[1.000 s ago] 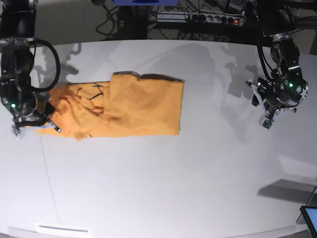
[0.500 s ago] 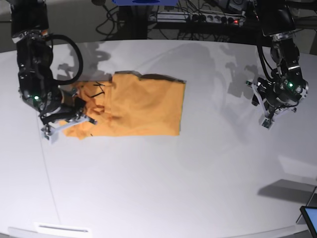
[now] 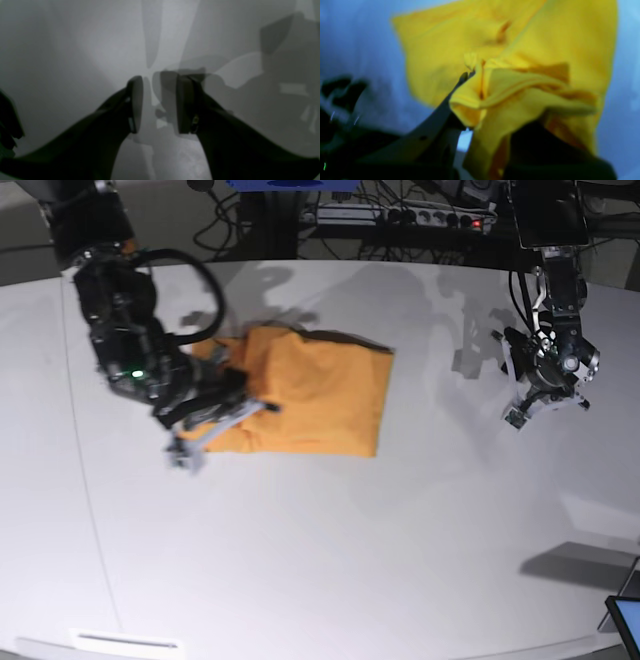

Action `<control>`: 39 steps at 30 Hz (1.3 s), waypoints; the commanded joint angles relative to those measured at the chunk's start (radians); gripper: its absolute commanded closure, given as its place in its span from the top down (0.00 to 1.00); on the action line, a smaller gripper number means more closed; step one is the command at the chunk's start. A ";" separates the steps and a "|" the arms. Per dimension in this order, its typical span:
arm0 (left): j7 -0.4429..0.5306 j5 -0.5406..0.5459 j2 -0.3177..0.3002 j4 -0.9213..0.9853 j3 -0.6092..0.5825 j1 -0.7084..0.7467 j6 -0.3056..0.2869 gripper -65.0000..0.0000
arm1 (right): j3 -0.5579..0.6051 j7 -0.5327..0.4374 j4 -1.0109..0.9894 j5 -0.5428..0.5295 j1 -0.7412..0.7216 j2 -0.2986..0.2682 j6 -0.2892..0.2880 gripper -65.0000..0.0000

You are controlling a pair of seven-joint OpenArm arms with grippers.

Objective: Fold the T-shirt properly
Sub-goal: 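Fold the grasped end over onto the shirt's middle with the right gripper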

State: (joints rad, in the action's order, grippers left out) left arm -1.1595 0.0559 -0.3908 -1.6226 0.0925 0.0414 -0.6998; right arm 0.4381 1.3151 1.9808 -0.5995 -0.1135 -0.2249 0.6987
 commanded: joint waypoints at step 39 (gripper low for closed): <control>0.048 0.002 -0.021 0.008 -0.004 0.036 0.002 0.35 | 0.241 -0.050 -0.151 0.000 -0.186 0.330 -0.001 0.00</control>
State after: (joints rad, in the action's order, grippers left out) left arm -1.0870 0.0486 -0.4076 -1.6108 0.0910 0.0700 -0.6849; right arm 0.6811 1.2713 1.8206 -0.5922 -0.2775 0.0895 0.7002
